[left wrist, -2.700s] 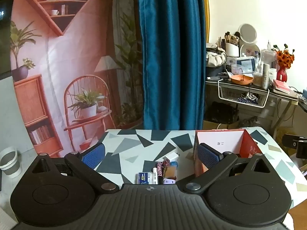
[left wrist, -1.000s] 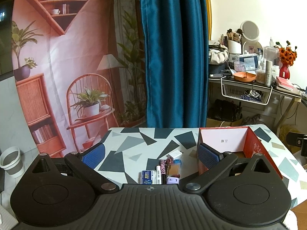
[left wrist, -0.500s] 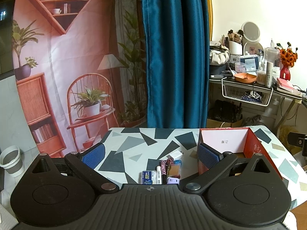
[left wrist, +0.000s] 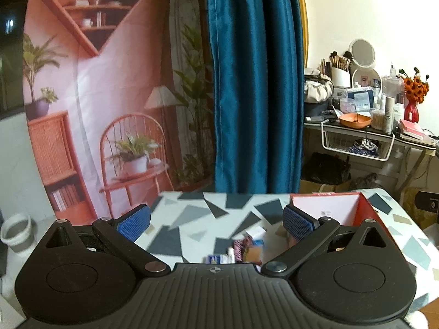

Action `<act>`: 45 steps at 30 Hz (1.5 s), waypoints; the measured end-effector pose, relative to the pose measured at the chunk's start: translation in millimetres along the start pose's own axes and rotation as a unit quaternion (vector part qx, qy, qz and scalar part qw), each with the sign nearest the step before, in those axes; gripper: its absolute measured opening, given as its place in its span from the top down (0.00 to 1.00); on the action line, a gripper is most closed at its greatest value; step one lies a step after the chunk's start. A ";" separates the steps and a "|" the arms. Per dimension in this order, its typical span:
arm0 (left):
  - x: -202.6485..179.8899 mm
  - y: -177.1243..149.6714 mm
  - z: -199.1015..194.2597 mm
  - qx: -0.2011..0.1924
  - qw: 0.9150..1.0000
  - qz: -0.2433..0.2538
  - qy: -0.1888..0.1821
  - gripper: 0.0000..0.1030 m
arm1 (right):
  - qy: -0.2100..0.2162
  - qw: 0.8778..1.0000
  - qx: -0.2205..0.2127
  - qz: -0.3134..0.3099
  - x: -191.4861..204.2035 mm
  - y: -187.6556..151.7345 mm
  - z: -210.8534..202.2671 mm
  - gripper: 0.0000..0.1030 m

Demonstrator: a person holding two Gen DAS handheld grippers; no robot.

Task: Organize rigid objects

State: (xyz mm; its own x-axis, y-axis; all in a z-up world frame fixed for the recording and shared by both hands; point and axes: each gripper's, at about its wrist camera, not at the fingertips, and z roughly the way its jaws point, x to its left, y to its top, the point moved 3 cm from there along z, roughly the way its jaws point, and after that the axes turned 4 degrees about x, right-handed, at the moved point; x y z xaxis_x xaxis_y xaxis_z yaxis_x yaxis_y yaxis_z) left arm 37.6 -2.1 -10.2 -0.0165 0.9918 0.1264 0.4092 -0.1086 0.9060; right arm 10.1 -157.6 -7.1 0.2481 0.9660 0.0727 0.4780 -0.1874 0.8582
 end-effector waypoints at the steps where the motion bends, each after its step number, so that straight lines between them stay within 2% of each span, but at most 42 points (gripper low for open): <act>1: -0.7 0.3 0.2 -0.007 1.000 0.003 0.005 0.00 | 0.000 1.000 -0.001 -0.004 0.3 1.2 3.2 0.00; 6: -0.1 3.4 15.1 -0.026 0.999 0.007 0.030 0.00 | 0.000 1.000 -0.006 -0.022 3.5 4.9 22.2 0.00; 10: 1.3 1.2 40.3 -0.018 0.999 0.001 0.043 0.00 | 0.000 0.999 -0.023 -0.030 0.6 4.4 45.0 0.00; 13: 2.2 -4.4 61.1 -0.008 0.999 0.004 0.049 0.00 | 0.007 0.999 -0.021 -0.030 -4.1 -1.4 66.6 0.00; 18: 9.7 -12.8 95.8 0.016 0.999 -0.008 0.050 0.00 | 0.019 0.999 0.001 -0.033 -9.4 -11.2 104.1 0.00; 24: 18.3 -20.6 134.0 0.043 0.998 -0.030 0.044 0.00 | -0.003 0.999 0.025 -0.041 -15.2 -26.0 140.4 0.00; 29: 18.5 -30.9 155.4 0.064 0.997 -0.023 0.048 0.00 | -0.005 0.998 0.049 -0.028 -28.6 -42.2 166.5 0.00; 33: 22.1 -35.6 170.7 0.093 0.994 -0.037 0.043 0.00 | 0.000 0.997 0.069 -0.020 -42.8 -52.7 184.2 0.01; 41: 28.0 -46.5 189.3 0.115 0.991 -0.068 0.028 0.00 | -0.016 0.990 0.140 0.002 -68.8 -70.9 220.4 0.47; 43: 29.2 -51.6 193.7 0.122 0.990 -0.068 0.036 0.00 | -0.013 0.987 0.157 0.014 -74.5 -77.1 227.5 0.52; 45: 29.3 -56.5 196.3 0.133 0.988 -0.065 0.038 0.00 | -0.008 0.984 0.174 0.020 -78.0 -83.3 229.3 0.52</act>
State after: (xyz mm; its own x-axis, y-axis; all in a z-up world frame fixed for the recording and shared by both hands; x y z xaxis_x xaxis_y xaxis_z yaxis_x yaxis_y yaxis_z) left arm 193.1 46.2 -137.0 -0.1492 0.9873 0.0543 0.6240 0.0514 0.7797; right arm 144.2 -258.2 -200.8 0.2848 0.9542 0.0919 0.7269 -0.2774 0.6282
